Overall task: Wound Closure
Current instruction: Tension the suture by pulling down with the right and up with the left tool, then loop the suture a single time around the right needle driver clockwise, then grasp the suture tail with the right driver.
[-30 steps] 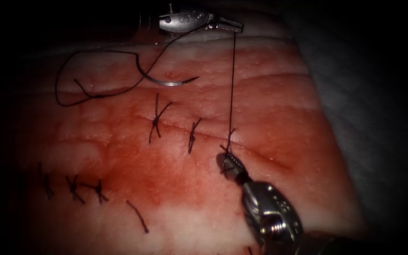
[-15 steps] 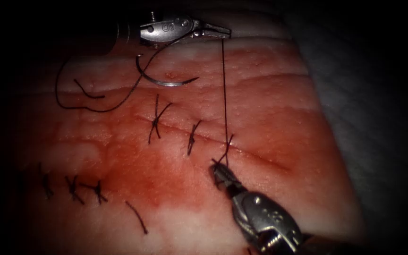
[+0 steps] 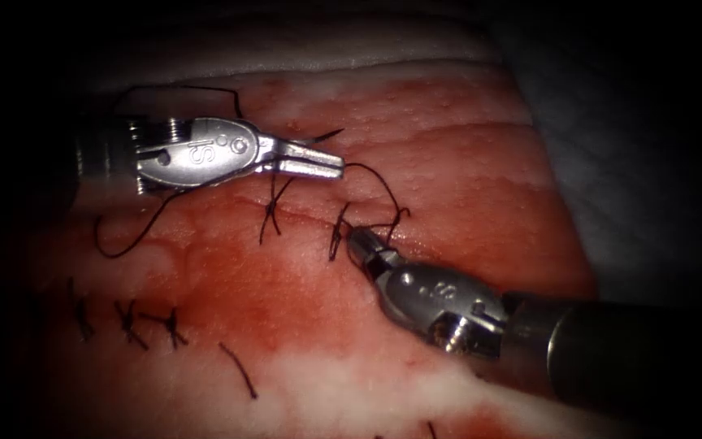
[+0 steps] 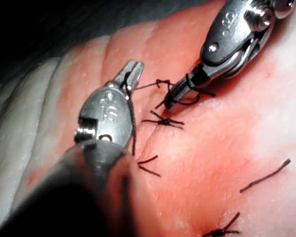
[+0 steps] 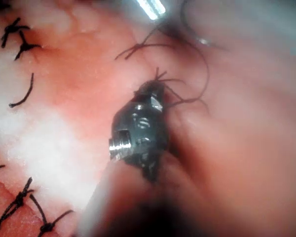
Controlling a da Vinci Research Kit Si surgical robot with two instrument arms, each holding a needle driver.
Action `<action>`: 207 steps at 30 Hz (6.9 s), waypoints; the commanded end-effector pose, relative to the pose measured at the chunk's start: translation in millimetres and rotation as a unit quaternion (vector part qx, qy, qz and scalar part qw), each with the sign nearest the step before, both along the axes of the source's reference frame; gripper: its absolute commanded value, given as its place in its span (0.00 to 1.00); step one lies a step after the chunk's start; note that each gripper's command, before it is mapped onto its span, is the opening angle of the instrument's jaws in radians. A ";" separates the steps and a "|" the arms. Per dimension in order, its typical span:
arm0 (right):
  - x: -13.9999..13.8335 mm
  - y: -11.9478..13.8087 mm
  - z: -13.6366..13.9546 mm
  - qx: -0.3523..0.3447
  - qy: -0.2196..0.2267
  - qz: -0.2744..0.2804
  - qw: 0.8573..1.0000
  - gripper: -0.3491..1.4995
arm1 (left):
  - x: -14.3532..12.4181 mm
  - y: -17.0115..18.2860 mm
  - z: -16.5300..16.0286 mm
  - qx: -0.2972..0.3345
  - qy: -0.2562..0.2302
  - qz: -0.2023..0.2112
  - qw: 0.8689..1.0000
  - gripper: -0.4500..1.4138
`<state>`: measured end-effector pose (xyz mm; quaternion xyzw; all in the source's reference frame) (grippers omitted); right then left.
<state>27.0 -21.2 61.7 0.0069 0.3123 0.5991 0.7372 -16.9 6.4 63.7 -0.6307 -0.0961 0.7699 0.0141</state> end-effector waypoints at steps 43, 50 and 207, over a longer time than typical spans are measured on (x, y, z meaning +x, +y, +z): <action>0.2 -6.3 -7.5 -0.090 -0.006 -0.052 0.995 0.00 | -9.5 19.4 13.8 -0.024 0.040 -0.064 0.997 0.00; 0.7 -7.4 -6.8 -0.074 -0.002 -0.049 0.996 0.00 | -11.6 24.5 19.8 -0.032 0.043 -0.073 0.996 0.00; 3.0 3.1 -4.2 0.056 0.395 -0.459 0.794 0.56 | -0.7 -4.7 4.6 0.031 0.040 0.060 0.997 0.00</action>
